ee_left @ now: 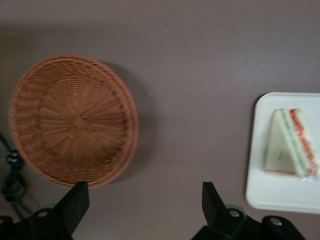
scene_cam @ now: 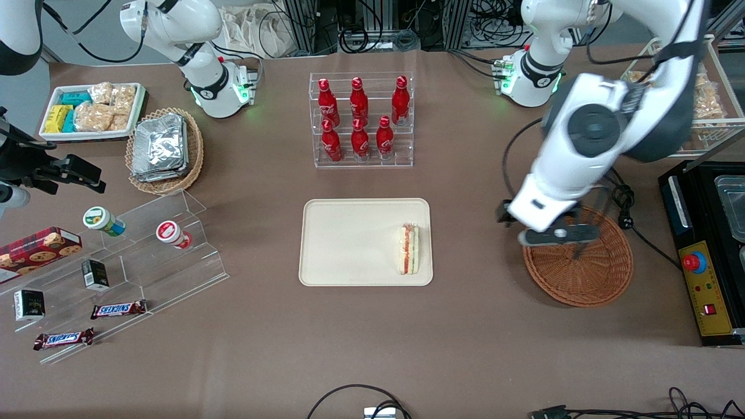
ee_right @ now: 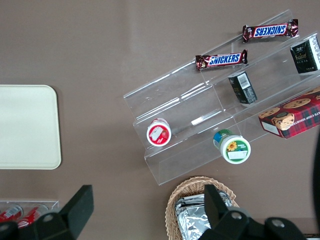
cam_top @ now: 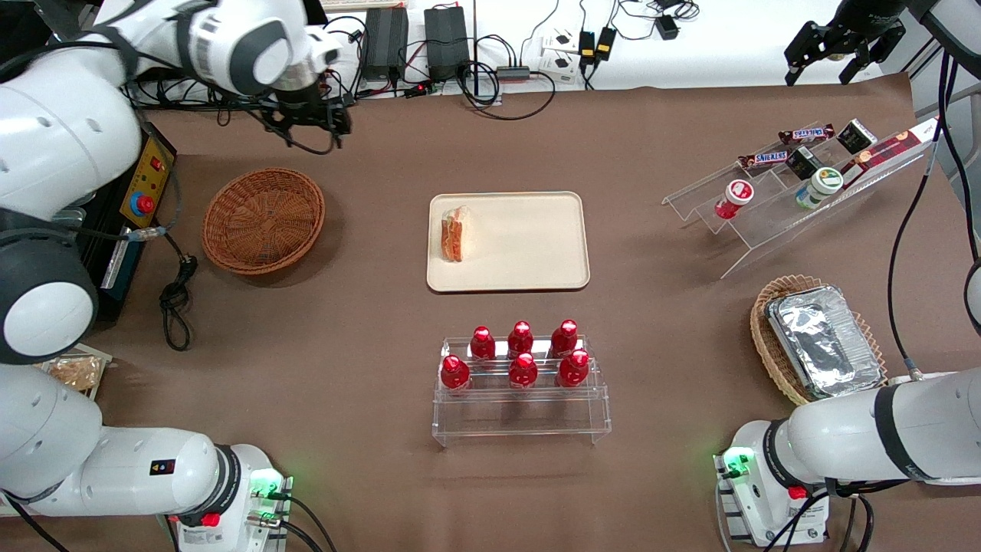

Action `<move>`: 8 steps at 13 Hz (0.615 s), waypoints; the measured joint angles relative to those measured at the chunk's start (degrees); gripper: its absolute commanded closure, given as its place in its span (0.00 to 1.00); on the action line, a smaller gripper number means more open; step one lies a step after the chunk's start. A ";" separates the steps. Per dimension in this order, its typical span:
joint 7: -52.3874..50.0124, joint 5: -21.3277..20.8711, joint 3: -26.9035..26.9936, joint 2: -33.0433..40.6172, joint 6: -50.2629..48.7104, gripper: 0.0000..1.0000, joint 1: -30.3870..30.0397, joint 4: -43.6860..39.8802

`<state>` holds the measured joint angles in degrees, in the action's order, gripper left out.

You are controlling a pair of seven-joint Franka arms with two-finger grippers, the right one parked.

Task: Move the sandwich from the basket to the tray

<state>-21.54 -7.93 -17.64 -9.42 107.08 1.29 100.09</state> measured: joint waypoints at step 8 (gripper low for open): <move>11.25 6.21 10.59 14.04 -5.40 0.00 0.02 6.66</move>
<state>-10.29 -1.72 -7.05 4.62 101.68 1.30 106.75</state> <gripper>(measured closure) 0.000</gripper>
